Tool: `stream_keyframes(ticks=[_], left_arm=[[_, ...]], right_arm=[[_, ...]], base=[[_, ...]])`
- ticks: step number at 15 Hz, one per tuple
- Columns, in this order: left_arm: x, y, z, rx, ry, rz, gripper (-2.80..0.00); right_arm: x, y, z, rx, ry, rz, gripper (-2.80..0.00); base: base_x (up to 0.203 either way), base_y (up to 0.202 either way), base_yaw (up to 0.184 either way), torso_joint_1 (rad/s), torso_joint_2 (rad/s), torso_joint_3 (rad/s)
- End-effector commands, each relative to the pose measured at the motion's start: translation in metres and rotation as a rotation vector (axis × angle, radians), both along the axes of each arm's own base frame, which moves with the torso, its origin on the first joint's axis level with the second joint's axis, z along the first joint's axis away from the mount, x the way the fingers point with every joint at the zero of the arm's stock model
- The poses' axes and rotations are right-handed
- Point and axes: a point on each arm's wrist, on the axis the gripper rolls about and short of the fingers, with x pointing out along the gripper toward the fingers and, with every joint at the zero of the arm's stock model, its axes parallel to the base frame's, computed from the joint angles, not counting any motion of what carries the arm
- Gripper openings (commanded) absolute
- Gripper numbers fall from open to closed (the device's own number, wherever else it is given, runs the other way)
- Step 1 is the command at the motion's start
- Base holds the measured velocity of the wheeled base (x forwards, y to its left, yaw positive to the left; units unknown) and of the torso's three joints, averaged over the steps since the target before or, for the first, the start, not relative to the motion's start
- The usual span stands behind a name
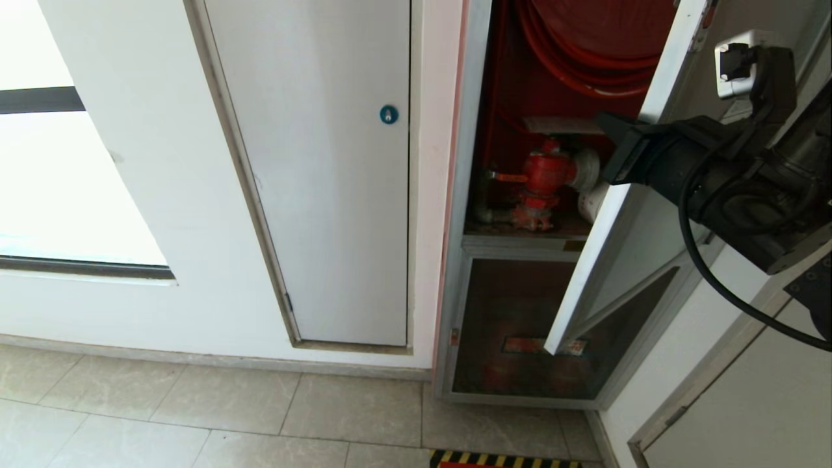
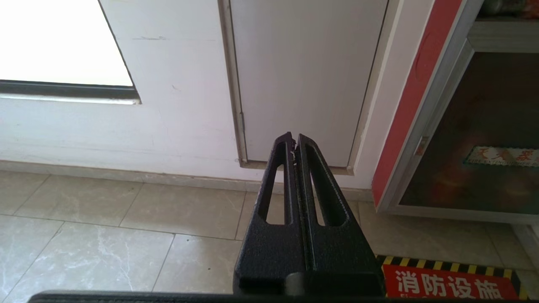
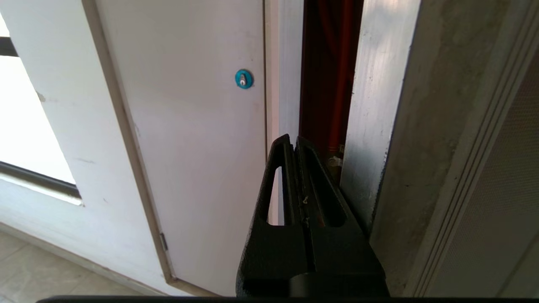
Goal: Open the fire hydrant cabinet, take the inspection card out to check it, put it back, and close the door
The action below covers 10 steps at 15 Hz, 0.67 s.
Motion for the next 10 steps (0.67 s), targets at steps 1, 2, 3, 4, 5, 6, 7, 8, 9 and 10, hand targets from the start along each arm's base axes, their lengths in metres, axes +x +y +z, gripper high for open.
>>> stream_keyframes(ticks=[1, 2, 3, 4, 5, 6, 7, 8, 9, 10], left_arm=[[0.001, 0.0, -0.005, 0.0, 0.018, 0.001, -2.8], [0.001, 0.0, -0.005, -0.001, 0.018, 0.001, -2.8], [0.001, 0.0, -0.005, 0.0, 0.018, 0.001, -2.8], [0.001, 0.0, -0.005, 0.0, 0.018, 0.001, -2.8], [0.001, 0.0, -0.005, -0.002, 0.018, 0.001, -2.8], [0.001, 0.0, -0.005, 0.0, 0.018, 0.001, -2.8], [0.002, 0.0, -0.005, -0.001, 0.02, 0.001, -2.8], [0.001, 0.0, -0.005, -0.001, 0.018, 0.001, -2.8], [0.001, 0.0, -0.005, -0.001, 0.018, 0.001, -2.8], [0.001, 0.0, -0.005, -0.001, 0.018, 0.001, -2.8]], right_arm=[[-0.003, -0.006, -0.001, 0.004, -0.007, -0.022, -2.8], [-0.004, -0.009, -0.002, 0.005, -0.013, -0.031, -2.8], [-0.005, -0.011, -0.002, 0.007, -0.021, -0.038, -2.8], [-0.007, -0.013, -0.002, 0.01, -0.031, -0.045, -2.8], [-0.009, -0.015, -0.002, 0.013, -0.038, -0.052, -2.8], [-0.012, -0.017, -0.003, 0.018, -0.04, -0.067, -2.8], [-0.014, -0.018, -0.003, 0.022, -0.045, -0.078, -2.8], [-0.015, -0.019, -0.004, 0.024, -0.048, -0.082, -2.8], [-0.016, -0.02, -0.004, 0.028, -0.06, -0.086, -2.8], [-0.016, -0.02, -0.003, 0.036, -0.071, -0.099, -2.8]], base=[[0.0, 0.0, 0.0, 0.0, 0.0, 0.0], [0.0, 0.0, 0.0, 0.0, 0.0, 0.0], [0.0, 0.0, 0.0, 0.0, 0.0, 0.0], [0.0, 0.0, 0.0, 0.0, 0.0, 0.0], [0.0, 0.0, 0.0, 0.0, 0.0, 0.0], [0.0, 0.0, 0.0, 0.0, 0.0, 0.0], [0.0, 0.0, 0.0, 0.0, 0.0, 0.0], [0.0, 0.0, 0.0, 0.0, 0.0, 0.0], [0.0, 0.0, 0.0, 0.0, 0.0, 0.0], [0.0, 0.0, 0.0, 0.0, 0.0, 0.0]])
